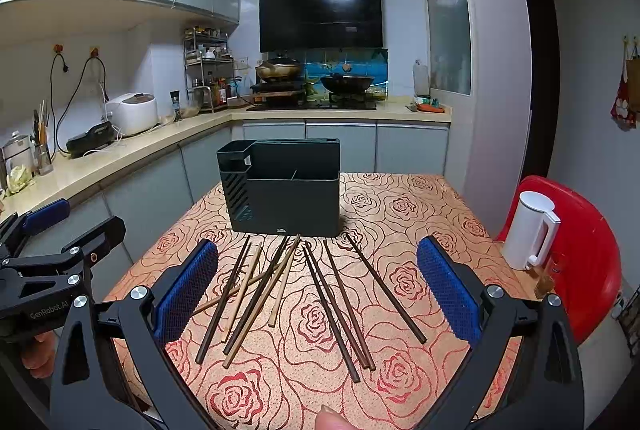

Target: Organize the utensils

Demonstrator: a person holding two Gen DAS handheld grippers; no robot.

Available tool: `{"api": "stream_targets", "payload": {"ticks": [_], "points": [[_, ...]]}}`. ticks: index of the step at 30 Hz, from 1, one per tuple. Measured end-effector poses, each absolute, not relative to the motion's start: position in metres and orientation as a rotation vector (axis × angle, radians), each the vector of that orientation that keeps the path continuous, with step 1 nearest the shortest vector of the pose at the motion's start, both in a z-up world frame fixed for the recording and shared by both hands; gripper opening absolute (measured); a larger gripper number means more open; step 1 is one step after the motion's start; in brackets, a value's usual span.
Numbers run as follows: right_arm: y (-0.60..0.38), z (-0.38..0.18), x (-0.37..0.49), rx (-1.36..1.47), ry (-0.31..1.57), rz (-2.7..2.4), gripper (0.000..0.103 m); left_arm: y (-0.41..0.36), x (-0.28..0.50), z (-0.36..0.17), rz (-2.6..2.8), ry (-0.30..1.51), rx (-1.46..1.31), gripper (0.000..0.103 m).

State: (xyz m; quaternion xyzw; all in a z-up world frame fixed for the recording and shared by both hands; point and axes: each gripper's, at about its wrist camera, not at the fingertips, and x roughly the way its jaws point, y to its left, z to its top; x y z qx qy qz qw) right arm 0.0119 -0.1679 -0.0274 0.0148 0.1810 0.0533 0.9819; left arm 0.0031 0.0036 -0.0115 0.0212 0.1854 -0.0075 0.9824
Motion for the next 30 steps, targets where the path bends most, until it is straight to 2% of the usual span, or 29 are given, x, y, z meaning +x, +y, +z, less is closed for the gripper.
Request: {"api": "stream_targets", "payload": {"ticks": [30], "points": [[-0.1706, -0.0341, 0.0155, 0.025, 0.376, 0.123, 0.096, 0.0077, 0.0072, -0.0201, -0.014, 0.396, 0.047, 0.096]]}}
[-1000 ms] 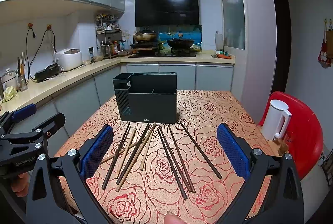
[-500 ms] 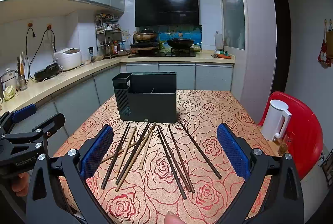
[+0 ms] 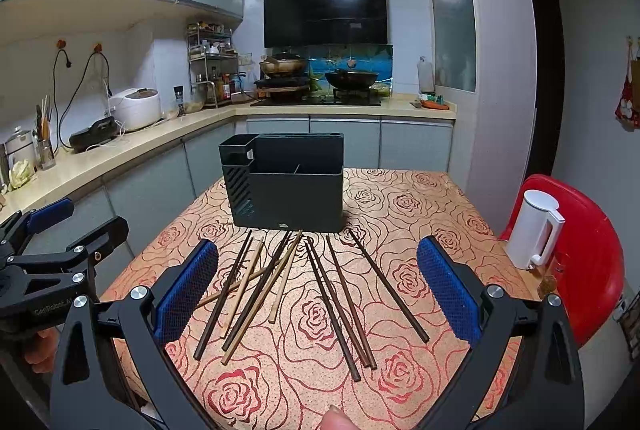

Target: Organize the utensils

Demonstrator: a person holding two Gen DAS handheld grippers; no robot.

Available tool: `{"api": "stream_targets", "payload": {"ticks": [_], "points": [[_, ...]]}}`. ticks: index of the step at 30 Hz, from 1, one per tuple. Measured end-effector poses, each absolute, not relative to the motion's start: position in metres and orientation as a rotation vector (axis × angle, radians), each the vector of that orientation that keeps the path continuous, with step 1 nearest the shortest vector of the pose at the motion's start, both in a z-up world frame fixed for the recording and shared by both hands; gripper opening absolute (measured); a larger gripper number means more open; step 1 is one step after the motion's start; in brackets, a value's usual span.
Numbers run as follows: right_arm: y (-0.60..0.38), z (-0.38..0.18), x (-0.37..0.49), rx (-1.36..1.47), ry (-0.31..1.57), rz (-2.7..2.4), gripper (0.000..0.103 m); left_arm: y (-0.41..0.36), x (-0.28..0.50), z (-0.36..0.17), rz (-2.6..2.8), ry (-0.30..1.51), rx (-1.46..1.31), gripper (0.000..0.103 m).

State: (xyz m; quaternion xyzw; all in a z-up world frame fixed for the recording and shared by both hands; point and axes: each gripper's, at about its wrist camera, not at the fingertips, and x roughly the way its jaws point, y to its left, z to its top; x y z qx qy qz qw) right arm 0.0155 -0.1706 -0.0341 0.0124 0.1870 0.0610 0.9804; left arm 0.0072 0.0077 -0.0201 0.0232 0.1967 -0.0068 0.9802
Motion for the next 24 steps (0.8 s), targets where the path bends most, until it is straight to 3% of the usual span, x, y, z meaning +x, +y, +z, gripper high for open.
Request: {"api": "stream_targets", "payload": {"ticks": [13, 24], "points": [[-0.197, -0.046, 0.031, -0.005, 0.401, 0.080, 0.096, 0.052, 0.032, -0.032, -0.001, 0.470, -0.007, 0.096], [-0.226, -0.079, 0.059, -0.014, 0.481, 0.070, 0.096, 0.069, 0.059, -0.091, -0.087, 0.660, 0.031, 0.095]]}}
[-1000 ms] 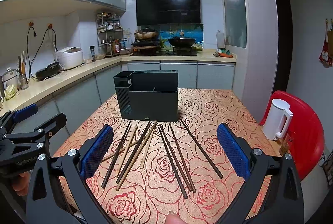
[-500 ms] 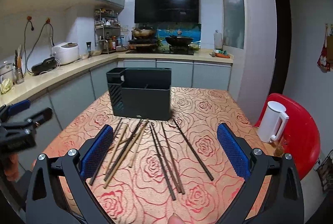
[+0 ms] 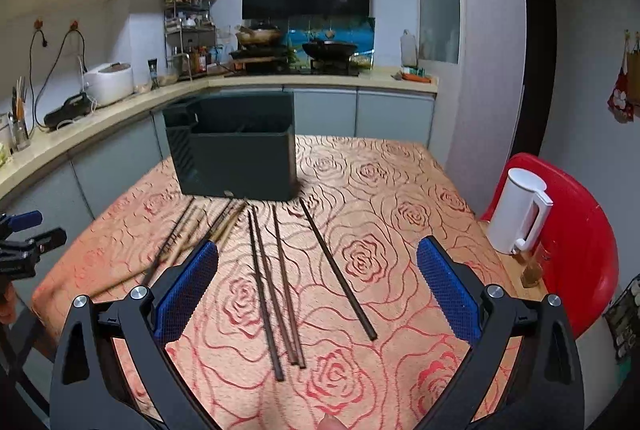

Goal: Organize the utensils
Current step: 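Close the left tool on a light wooden chopstick while the right tool grasps a dark chopstick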

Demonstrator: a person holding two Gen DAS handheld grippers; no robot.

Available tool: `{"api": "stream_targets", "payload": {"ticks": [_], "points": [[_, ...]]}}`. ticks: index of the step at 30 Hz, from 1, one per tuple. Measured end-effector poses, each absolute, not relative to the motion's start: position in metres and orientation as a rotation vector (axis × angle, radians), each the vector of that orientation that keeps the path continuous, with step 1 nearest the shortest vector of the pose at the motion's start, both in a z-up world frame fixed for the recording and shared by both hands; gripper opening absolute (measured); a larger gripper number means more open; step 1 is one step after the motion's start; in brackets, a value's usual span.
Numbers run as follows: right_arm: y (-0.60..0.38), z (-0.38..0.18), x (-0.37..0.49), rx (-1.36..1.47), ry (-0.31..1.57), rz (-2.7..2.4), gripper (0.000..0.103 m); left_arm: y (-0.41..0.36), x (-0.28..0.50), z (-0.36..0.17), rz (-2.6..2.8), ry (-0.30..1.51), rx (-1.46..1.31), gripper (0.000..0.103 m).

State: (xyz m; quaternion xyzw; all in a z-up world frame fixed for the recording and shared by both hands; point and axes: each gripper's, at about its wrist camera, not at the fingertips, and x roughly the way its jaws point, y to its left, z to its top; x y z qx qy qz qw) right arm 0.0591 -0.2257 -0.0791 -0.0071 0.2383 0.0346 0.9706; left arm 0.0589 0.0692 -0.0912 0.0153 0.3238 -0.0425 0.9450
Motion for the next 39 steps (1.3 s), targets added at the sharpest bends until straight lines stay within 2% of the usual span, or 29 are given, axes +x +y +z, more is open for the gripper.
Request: {"api": "stream_targets", "payload": {"ticks": [4, 8, 11, 14, 17, 21, 28, 35, 39], "points": [[-0.232, -0.089, 0.066, -0.020, 0.505, 0.085, 0.096, 0.064, 0.063, -0.112, -0.130, 0.713, 0.061, 0.094], [-0.235, -0.097, 0.071, -0.031, 0.510, 0.100, 0.096, 0.061, 0.067, -0.131, -0.149, 0.763, 0.079, 0.087], [-0.238, -0.101, 0.074, -0.031, 0.515, 0.113, 0.096, 0.065, 0.069, -0.148, -0.157, 0.820, 0.069, 0.078], [-0.241, -0.106, 0.078, -0.025, 0.524, 0.121, 0.096, 0.067, 0.072, -0.163, -0.160, 0.862, 0.064, 0.063], [-0.246, -0.110, 0.080, -0.021, 0.535, 0.121, 0.096, 0.067, 0.071, -0.165, -0.161, 0.851, 0.070, 0.055], [-0.256, -0.115, 0.082, -0.025, 0.544, 0.111, 0.096, 0.063, 0.068, -0.165, -0.179, 0.838, 0.076, 0.039], [-0.272, -0.137, 0.087, -0.035, 0.607, 0.094, 0.076, 0.060, 0.063, -0.164, -0.183, 0.823, 0.074, 0.016], [-0.277, -0.162, 0.100, -0.032, 0.682, 0.128, 0.049, 0.055, 0.063, -0.163, -0.213, 0.830, 0.066, 0.013], [-0.270, -0.172, 0.108, -0.062, 0.701, 0.136, 0.043, 0.054, 0.062, -0.164, -0.214, 0.829, 0.061, 0.013]]}}
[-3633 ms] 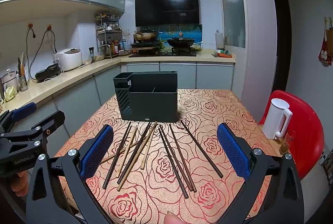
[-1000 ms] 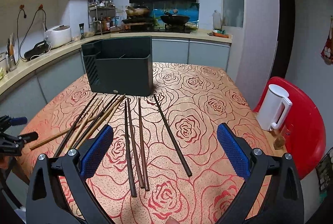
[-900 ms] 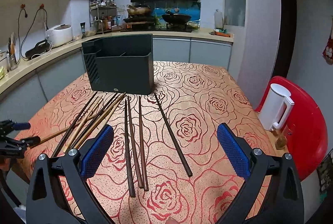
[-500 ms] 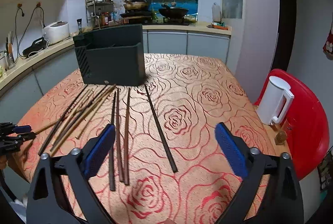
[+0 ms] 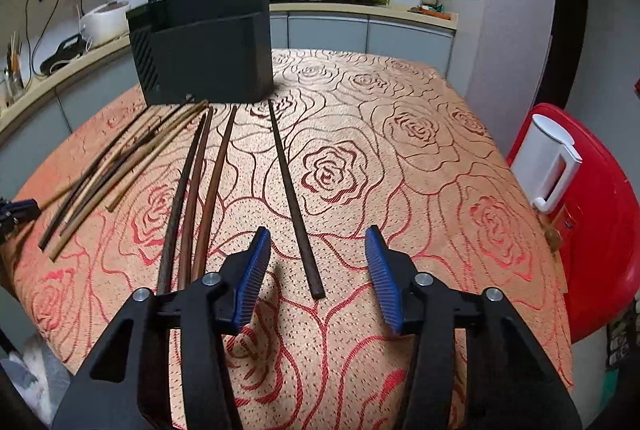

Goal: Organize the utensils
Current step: 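Close the left tool on a light wooden chopstick while the right tool grasps a dark chopstick, then lift both held chopsticks and carry them over the black utensil caddy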

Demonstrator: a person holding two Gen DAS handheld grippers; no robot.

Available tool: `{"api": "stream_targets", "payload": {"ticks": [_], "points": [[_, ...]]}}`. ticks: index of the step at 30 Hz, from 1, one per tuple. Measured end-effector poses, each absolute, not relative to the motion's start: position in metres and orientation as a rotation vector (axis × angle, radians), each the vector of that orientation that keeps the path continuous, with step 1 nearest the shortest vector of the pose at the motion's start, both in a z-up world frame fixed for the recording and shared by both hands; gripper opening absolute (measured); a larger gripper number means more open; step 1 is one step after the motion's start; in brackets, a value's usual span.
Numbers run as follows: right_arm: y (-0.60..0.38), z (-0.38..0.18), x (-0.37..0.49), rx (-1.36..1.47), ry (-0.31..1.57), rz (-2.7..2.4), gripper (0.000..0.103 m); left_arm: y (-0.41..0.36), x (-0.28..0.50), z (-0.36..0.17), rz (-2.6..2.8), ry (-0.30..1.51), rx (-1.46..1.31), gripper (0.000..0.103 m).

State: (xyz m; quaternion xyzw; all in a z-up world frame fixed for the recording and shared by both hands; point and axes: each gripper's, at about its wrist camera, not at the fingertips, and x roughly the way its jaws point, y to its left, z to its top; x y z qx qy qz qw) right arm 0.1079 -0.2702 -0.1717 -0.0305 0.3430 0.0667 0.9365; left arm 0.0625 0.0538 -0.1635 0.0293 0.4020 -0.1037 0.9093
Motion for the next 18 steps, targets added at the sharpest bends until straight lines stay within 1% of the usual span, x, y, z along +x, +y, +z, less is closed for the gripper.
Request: {"api": "stream_targets", "payload": {"ticks": [2, 9, 13, 18], "points": [[-0.270, -0.178, 0.113, -0.060, 0.724, 0.144, 0.031, 0.054, 0.063, -0.163, -0.215, 0.830, 0.056, 0.013], [-0.268, -0.186, 0.105, -0.072, 0.720, 0.140, 0.024, 0.054, 0.063, -0.164, -0.212, 0.828, 0.062, 0.013], [-0.259, -0.185, 0.102, -0.110, 0.716, 0.149, 0.010, 0.055, 0.062, -0.163, -0.214, 0.828, 0.065, 0.012], [-0.261, -0.181, 0.101, -0.090, 0.733, 0.156, 0.008, 0.056, 0.061, -0.154, -0.216, 0.817, 0.070, 0.009]]}}
